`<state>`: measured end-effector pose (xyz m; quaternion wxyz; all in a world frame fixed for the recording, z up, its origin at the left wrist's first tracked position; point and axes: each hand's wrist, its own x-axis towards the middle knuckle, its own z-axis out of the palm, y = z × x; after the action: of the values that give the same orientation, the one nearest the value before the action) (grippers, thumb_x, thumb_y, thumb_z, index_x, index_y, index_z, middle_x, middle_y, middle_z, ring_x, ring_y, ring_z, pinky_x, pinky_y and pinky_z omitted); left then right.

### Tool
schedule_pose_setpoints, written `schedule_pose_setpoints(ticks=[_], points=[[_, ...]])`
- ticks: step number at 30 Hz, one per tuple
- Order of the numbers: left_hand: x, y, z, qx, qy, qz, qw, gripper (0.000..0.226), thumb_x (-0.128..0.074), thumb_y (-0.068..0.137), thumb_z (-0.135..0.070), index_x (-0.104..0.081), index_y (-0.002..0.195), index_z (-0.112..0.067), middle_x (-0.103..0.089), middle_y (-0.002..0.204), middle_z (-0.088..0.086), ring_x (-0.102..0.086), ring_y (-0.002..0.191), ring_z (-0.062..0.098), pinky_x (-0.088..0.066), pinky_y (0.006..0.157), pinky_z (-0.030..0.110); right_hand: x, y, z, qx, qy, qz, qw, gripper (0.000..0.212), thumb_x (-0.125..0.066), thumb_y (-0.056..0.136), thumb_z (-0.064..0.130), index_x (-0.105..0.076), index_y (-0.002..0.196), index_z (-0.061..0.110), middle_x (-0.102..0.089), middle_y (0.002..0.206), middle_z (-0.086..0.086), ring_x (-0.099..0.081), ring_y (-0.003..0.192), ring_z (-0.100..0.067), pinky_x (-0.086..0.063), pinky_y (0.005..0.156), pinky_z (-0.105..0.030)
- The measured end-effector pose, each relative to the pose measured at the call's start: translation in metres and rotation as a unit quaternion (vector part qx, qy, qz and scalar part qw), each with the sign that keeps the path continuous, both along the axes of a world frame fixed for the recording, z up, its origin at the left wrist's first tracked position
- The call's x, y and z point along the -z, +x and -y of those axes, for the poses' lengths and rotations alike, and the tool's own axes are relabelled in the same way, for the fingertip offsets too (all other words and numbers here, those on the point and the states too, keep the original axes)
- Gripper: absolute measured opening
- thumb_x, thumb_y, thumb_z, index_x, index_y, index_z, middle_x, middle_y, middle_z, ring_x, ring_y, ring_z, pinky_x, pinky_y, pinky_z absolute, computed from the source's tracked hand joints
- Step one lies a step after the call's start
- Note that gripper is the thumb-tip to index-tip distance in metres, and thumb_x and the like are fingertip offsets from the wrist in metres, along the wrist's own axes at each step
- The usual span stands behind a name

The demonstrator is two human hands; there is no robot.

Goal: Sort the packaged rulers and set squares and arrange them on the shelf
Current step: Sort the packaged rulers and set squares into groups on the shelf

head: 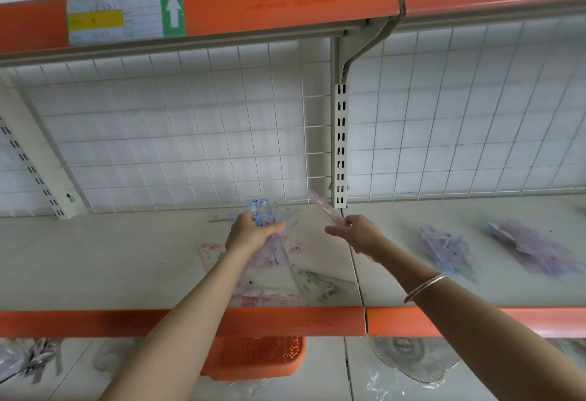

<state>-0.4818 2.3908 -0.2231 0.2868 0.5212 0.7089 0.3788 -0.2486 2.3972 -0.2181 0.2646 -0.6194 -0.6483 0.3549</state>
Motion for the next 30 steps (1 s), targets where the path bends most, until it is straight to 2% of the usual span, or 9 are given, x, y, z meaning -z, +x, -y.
schedule_pose_setpoints(ticks=[2,4,8,12,18,22,23,26,30], points=[[0.000,0.009,0.001,0.010,0.002,0.001,1.000,0.042,-0.080,0.070,-0.044,-0.053,0.078,-0.013,-0.060,0.072,0.000,-0.057,0.070,0.019,-0.041,0.066,0.030,-0.002,0.005,0.002,0.007,-0.030,-0.126,0.992,0.022,-0.061,0.090,0.024,-0.055,0.086,0.004,-0.043,0.063,-0.004,-0.039,0.049,-0.015,-0.035,0.042,-0.022],[0.000,0.017,0.001,0.021,0.005,0.000,1.000,0.040,-0.080,0.071,-0.043,-0.056,0.080,-0.012,-0.064,0.076,0.001,-0.060,0.074,0.020,-0.044,0.069,0.030,-0.003,0.011,0.005,0.015,-0.030,-0.213,0.976,0.013,-0.057,0.093,0.012,-0.054,0.084,0.003,-0.045,0.064,-0.007,-0.042,0.045,-0.014,-0.037,0.039,-0.019],[0.001,0.029,-0.002,0.032,0.003,0.002,0.999,0.047,-0.080,0.068,-0.048,-0.062,0.087,-0.009,-0.071,0.083,0.003,-0.065,0.080,0.020,-0.048,0.074,0.032,-0.005,0.026,0.009,0.030,0.011,-0.307,0.951,0.009,-0.056,0.092,0.006,-0.054,0.083,0.004,-0.058,0.067,-0.010,-0.051,0.051,-0.017,-0.035,0.048,-0.027],[-0.001,0.040,-0.005,0.043,0.002,0.009,0.999,0.051,-0.080,0.066,-0.050,-0.063,0.087,-0.007,-0.070,0.082,0.002,-0.065,0.078,0.019,-0.046,0.069,0.031,-0.012,0.037,0.015,0.034,0.050,-0.342,0.938,0.008,-0.052,0.095,0.008,-0.055,0.097,0.001,-0.060,0.072,-0.008,-0.051,0.061,-0.018,-0.038,0.058,-0.029],[-0.007,0.073,-0.010,0.081,-0.008,0.069,0.994,0.044,-0.084,0.066,-0.042,-0.061,0.089,-0.012,-0.070,0.084,-0.003,-0.065,0.079,0.015,-0.049,0.070,0.030,-0.016,0.062,0.021,0.030,0.076,-0.352,0.933,0.005,-0.054,0.095,0.014,-0.057,0.098,0.013,-0.057,0.074,-0.007,-0.051,0.061,-0.017,-0.043,0.057,-0.023],[-0.011,0.109,-0.027,0.121,-0.012,0.134,0.984,0.087,-0.084,0.044,-0.051,-0.059,0.115,-0.008,-0.072,0.099,0.005,-0.070,0.091,0.024,-0.056,0.076,0.038,-0.019,0.086,0.025,0.072,0.078,-0.376,0.921,0.019,-0.060,0.092,0.017,-0.059,0.106,0.005,-0.051,0.072,-0.005,-0.050,0.055,-0.015,-0.039,0.046,-0.019],[-0.015,0.122,-0.029,0.133,-0.016,0.148,0.980,0.083,-0.086,0.051,-0.046,-0.058,0.119,-0.007,-0.071,0.104,0.007,-0.069,0.092,0.024,-0.056,0.072,0.034,-0.020,0.093,0.026,0.083,0.081,-0.377,0.919,0.018,-0.060,0.092,0.015,-0.059,0.106,0.004,-0.050,0.072,-0.006,-0.051,0.054,-0.014,-0.038,0.042,-0.018],[-0.026,0.163,-0.030,0.150,-0.028,0.182,0.971,0.037,-0.074,0.082,-0.014,-0.053,0.113,-0.010,-0.065,0.117,0.012,-0.064,0.090,0.024,-0.044,0.045,0.016,-0.022,0.121,0.027,0.116,0.092,-0.377,0.914,0.012,-0.063,0.089,0.011,-0.058,0.098,0.006,-0.053,0.069,-0.008,-0.052,0.046,-0.011,-0.035,0.037,-0.017],[-0.030,0.219,-0.038,0.163,-0.068,0.252,0.952,0.031,-0.065,0.089,-0.008,-0.042,0.108,-0.014,-0.061,0.116,0.014,-0.059,0.070,0.018,-0.036,0.032,0.013,-0.025,0.168,0.029,0.164,0.094,-0.365,0.911,0.034,-0.067,0.086,0.011,-0.057,0.118,0.005,-0.061,0.070,-0.008,-0.056,0.045,-0.010,-0.040,0.040,-0.021]])
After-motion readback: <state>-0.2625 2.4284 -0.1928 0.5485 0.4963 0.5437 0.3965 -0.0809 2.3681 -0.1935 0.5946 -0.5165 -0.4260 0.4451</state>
